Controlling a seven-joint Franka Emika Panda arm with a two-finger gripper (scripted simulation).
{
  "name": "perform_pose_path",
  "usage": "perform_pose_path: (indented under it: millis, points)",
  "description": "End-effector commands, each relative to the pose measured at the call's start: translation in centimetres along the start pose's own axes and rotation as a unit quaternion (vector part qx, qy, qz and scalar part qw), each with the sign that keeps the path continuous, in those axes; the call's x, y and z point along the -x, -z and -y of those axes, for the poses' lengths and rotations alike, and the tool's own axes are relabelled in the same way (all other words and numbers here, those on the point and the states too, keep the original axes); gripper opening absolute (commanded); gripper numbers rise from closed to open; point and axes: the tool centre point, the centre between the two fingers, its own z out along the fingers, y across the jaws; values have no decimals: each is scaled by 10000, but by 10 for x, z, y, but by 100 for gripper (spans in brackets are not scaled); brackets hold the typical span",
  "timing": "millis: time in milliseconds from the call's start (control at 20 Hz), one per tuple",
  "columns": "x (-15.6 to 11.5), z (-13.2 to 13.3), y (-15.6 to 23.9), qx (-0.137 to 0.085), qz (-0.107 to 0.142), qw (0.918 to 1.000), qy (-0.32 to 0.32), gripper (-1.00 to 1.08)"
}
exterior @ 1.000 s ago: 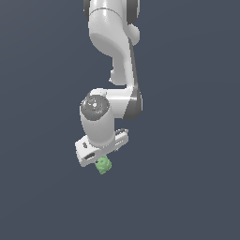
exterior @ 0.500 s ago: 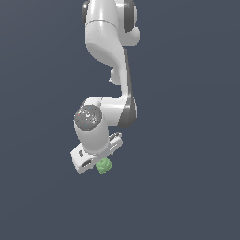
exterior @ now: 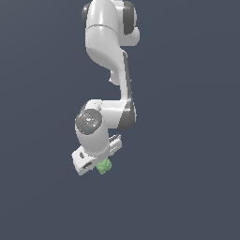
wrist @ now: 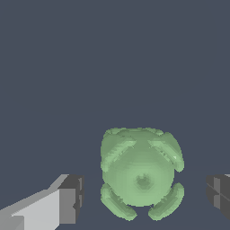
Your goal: Pick up the object and move it to a goal position.
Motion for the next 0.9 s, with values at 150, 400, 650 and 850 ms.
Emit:
perform_pose_path:
  millis: [150,400,650,850]
  points:
    - [1,1,-30,-5,6,10000,13,100]
    - [1,0,-40,-5,5,10000,17,100]
    - [0,0,-38,-5,5,10000,17,-100]
    - [0,0,-38,-5,5,10000,17,-100]
